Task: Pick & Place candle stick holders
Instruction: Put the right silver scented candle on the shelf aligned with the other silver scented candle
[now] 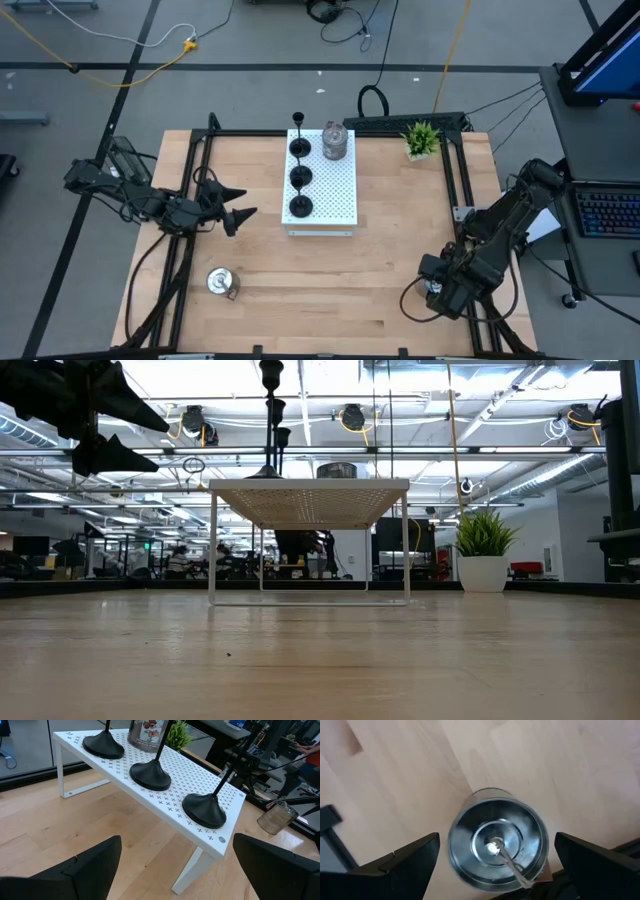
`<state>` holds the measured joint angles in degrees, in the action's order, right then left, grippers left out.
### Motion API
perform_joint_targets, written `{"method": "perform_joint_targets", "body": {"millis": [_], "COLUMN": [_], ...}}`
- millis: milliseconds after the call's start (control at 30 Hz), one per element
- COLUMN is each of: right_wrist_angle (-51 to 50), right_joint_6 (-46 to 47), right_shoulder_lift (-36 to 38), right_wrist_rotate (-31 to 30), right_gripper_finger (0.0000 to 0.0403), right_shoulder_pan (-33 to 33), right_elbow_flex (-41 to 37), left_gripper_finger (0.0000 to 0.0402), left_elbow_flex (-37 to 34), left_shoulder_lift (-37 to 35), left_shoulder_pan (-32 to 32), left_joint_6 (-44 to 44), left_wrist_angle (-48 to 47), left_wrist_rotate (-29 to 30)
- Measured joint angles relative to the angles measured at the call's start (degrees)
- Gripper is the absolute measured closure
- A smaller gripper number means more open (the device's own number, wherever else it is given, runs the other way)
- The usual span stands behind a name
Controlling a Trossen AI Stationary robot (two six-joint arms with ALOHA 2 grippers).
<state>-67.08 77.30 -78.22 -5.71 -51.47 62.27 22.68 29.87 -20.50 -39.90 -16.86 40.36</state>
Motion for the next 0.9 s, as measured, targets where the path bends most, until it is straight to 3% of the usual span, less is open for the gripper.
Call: {"method": "perform_joint_targets", "body": {"millis": [433,900], "right_wrist_angle": [6.09,5.95], "right_joint_6": [0.0,-0.02], "right_shoulder_lift": [0.0,0.0], "right_wrist_rotate": [1.31,1.41], "right_gripper_finger": [0.0016,0.0016], "right_shoulder_pan": [0.01,0.1], "right_elbow_flex": [-6.29,-8.36], "left_gripper_finger": [0.0011,0.0011], "left_elbow_flex": [0.0,0.0], "left_shoulder_lift": [-0.01,-0.02], "left_shoulder_pan": [-0.01,0.01], "left_joint_6": [0.06,-0.77], "left_wrist_angle": [0.0,0.0], "left_wrist_rotate": [-0.33,-0.42]}}
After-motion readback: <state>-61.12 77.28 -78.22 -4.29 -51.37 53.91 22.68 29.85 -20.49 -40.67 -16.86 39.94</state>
